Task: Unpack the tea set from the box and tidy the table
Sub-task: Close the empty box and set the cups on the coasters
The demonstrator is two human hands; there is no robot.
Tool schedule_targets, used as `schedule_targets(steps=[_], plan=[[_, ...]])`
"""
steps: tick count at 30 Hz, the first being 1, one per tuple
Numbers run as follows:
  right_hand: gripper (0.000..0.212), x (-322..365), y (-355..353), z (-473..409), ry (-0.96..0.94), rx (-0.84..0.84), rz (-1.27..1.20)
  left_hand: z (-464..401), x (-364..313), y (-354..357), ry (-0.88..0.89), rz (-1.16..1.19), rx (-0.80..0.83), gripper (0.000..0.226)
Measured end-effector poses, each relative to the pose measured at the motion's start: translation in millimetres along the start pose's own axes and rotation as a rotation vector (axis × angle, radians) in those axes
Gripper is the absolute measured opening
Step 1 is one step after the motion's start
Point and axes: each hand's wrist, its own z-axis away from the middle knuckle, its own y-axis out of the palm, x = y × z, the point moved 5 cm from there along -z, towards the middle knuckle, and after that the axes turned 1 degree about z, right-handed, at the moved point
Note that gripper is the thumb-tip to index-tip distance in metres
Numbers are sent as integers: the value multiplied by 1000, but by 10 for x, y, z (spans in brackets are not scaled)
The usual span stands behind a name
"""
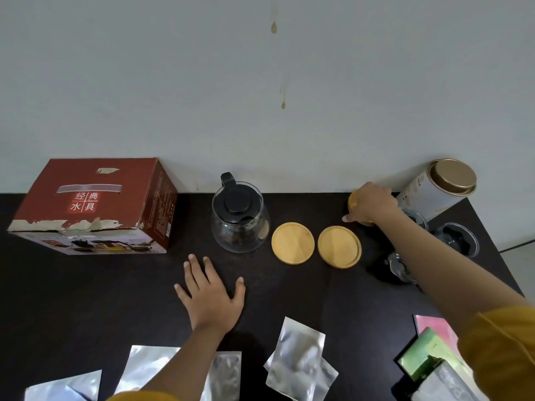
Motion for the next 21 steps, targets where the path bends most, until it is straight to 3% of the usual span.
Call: schedule_targets(steps=[5,10,21], plan=[[125,-95,65,-313,72,135,87,-18,-9,11,2,-11,-4,91],[102,-79,18,-337,20,131,57,-14,-1,1,4,-1,-27,89],[96,275,48,-107,-51,10,-167,-23,-7,11,0,-14,-27,90]])
